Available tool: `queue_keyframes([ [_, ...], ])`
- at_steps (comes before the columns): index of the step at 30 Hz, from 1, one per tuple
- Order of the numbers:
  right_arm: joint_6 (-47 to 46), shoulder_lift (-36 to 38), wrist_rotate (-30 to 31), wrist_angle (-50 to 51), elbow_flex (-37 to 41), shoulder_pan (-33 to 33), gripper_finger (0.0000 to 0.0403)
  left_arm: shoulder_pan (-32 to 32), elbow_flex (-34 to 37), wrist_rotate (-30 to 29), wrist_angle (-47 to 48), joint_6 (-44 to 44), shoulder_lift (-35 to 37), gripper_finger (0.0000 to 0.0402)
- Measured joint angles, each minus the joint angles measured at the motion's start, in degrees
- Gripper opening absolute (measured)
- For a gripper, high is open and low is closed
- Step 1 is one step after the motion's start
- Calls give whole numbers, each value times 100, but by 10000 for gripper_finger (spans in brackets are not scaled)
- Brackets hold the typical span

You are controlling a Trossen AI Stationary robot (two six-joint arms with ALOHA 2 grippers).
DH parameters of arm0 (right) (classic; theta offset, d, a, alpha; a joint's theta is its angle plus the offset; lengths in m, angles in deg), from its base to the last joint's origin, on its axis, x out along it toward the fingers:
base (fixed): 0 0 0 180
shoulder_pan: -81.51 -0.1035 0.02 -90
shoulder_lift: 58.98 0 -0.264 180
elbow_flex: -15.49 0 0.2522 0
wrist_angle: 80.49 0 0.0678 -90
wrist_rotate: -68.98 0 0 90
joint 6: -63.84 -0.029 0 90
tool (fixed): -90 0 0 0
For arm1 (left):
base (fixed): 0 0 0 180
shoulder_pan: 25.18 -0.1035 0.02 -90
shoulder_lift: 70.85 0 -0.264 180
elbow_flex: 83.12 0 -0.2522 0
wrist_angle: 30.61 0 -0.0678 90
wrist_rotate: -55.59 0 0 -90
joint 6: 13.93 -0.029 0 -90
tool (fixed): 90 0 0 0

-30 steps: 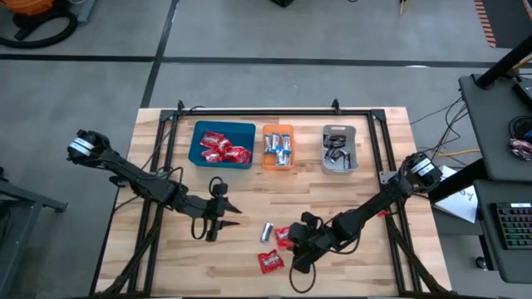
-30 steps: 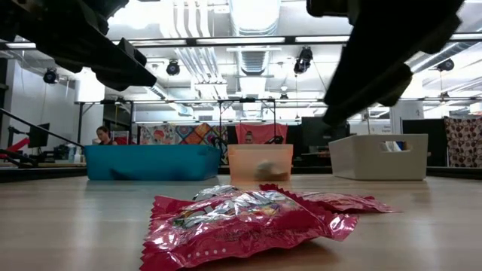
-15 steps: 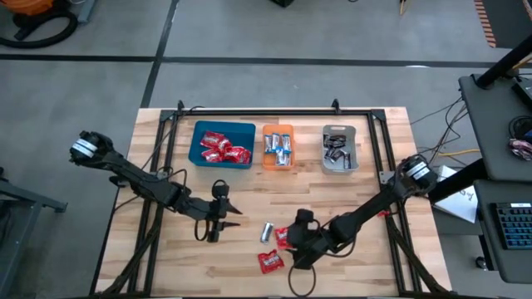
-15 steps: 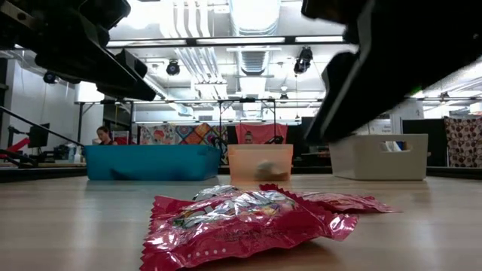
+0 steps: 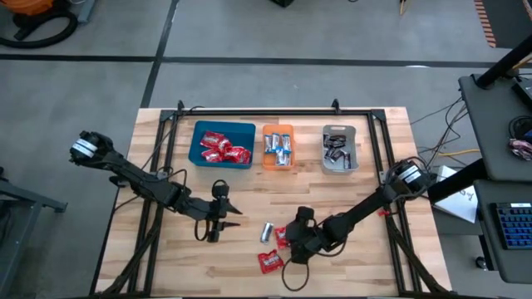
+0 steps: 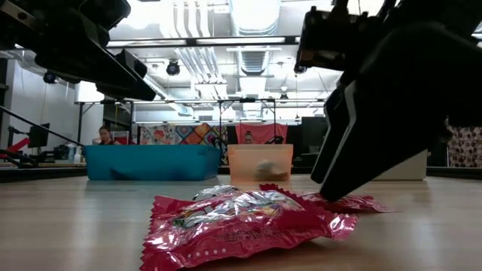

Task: Sort candy
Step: Put the red candy into the blue bin

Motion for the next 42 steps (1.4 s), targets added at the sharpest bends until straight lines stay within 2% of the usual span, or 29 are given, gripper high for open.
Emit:
queue_keyframes([
  [8,-41,-252,-317,-153,34,175,324,0,0,0,-30,0,0,158],
  [11,-99,-384,-555,-214,28,251,308,0,0,0,-33,0,0,158],
  [15,-96,-442,-629,-259,32,285,257,0,0,0,-37,4,0,158],
  [20,-11,-352,-634,-237,39,287,171,0,-107,1,26,19,60,158],
  [25,182,-245,-636,-249,45,294,88,1,-507,4,758,-272,359,158],
  [29,392,-111,-660,-238,54,294,41,2,-891,-119,1472,-492,713,158],
  [37,908,317,-710,-148,87,360,24,2,-1329,-352,2597,-586,1401,158],
  [42,1385,680,-474,-234,71,550,23,2,-1405,-352,3403,-309,1852,158],
])
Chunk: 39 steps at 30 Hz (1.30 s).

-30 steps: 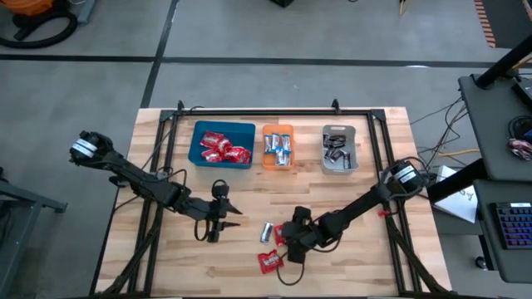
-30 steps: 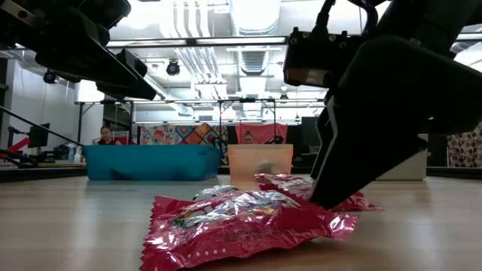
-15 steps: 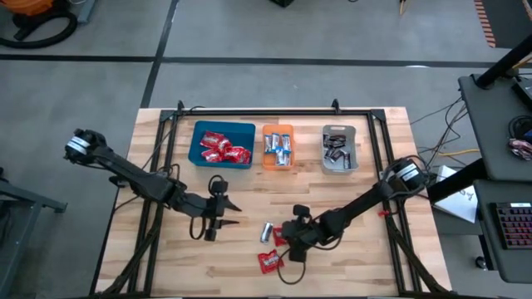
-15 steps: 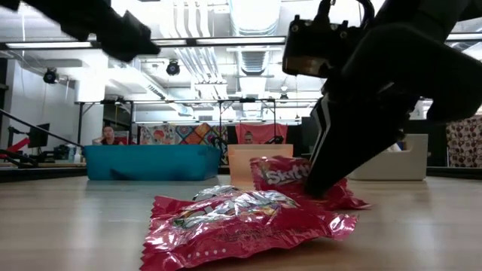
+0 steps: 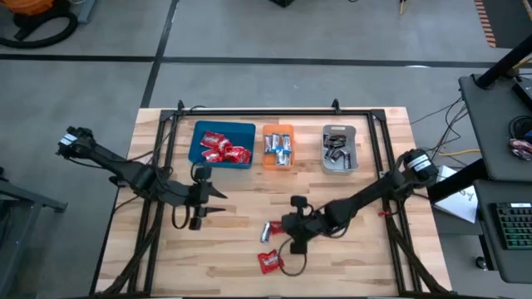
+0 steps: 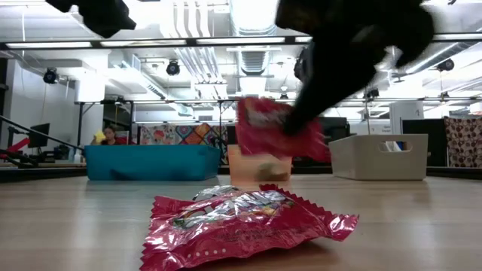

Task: Sort candy
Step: Put the red candy into the blue bin

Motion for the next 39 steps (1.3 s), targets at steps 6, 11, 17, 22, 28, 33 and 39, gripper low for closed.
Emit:
queue_keyframes([
  [6,968,263,302,-586,-7,696,22,2,-96,-389,1033,612,401,158],
  [11,2066,230,278,-1799,-9,1500,22,-2,-98,-1145,1546,903,556,158],
  [17,2674,165,-58,-2910,-17,2440,22,-2,-98,-1338,1630,1019,626,158],
  [22,2423,165,-812,-3669,-17,3107,22,-2,-98,-1338,1629,1174,590,158],
  [28,2248,-78,-1121,-4448,-23,3466,22,-2,-98,-1342,1615,1351,483,158],
  [33,2345,-437,-1075,-4551,-245,3585,22,-2,-98,-1344,1614,1534,411,158],
  [39,2379,-857,-1043,-4549,-645,3747,22,-2,-98,-1367,1612,1650,365,158],
])
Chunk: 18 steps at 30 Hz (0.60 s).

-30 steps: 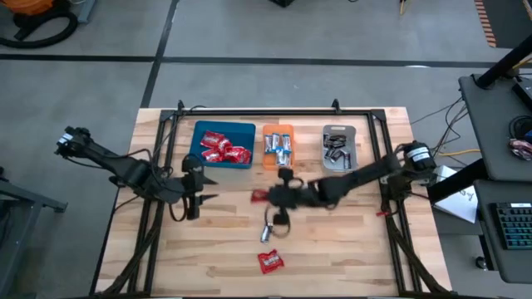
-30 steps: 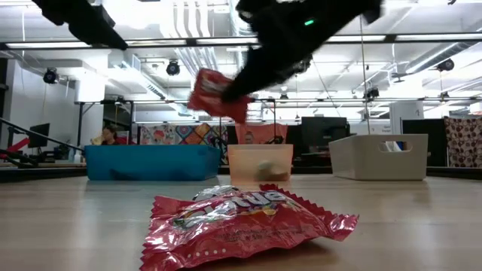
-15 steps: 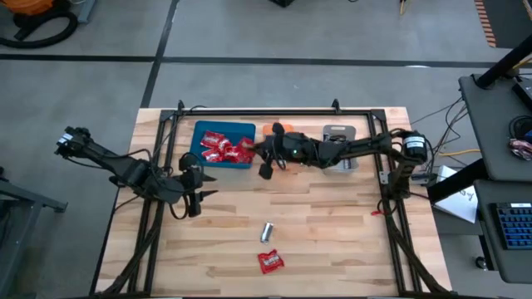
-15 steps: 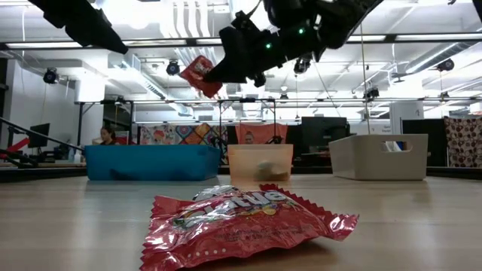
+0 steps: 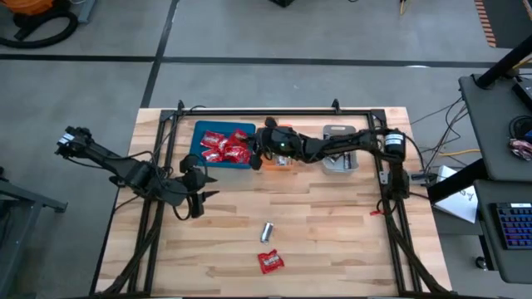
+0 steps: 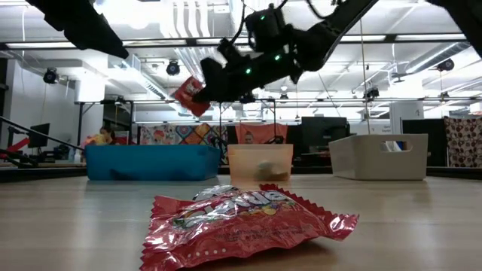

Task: Sort candy
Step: Put the red candy into the blue bin

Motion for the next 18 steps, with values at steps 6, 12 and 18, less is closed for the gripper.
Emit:
queue_keyframes([
  [6,47,-557,119,-1,-401,105,22,0,0,-123,-18,18,0,158],
  [12,-103,-998,116,415,-829,119,54,0,0,-124,-41,78,-2,158],
  [18,-262,-1234,119,1082,-1218,115,134,0,0,-124,-51,99,-4,158],
])
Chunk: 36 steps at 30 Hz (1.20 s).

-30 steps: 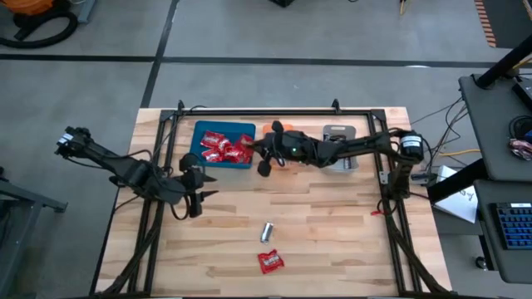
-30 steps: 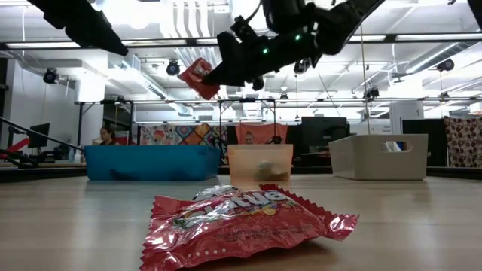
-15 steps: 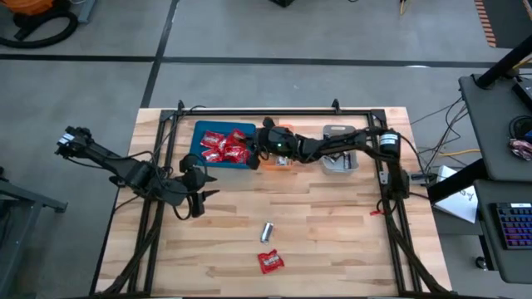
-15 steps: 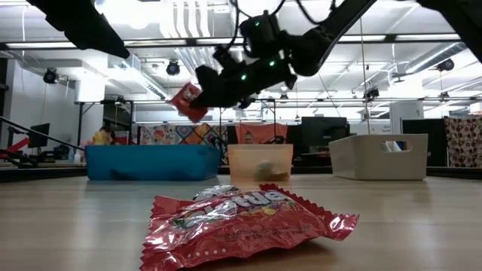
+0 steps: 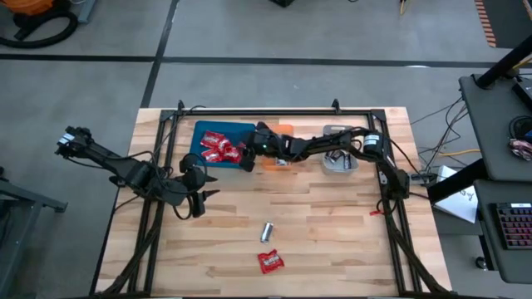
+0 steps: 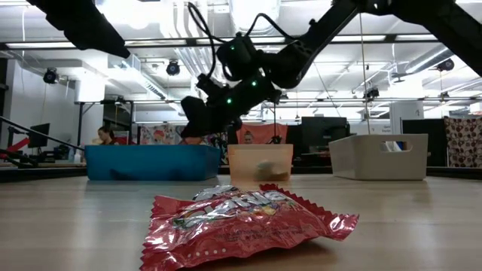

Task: Sort candy
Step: Put the red candy into the blue bin, then put the brown chocolate bar into the gray bin

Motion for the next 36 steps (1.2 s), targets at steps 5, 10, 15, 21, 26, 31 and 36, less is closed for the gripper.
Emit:
queue_keyframes([
  [5,-110,199,-38,818,-197,-4,179,0,8,2,-129,105,-24,158],
  [10,-361,806,-415,1575,-207,-61,195,0,44,9,-453,90,-216,158],
  [15,-626,1646,-950,2587,-123,-269,191,0,46,13,-766,68,-643,158],
  [21,-823,2382,-1049,3794,118,-973,182,11,44,70,-1349,-316,-1271,158],
  [26,-1331,2758,-503,4099,516,-1734,174,18,42,106,-1988,-568,-1838,158],
  [31,-2133,3059,-89,4756,866,-2395,171,17,-47,203,-1996,27,-2276,158],
  [36,-2835,3168,1,5841,980,-2928,172,48,-287,801,-1986,1211,-2851,158],
])
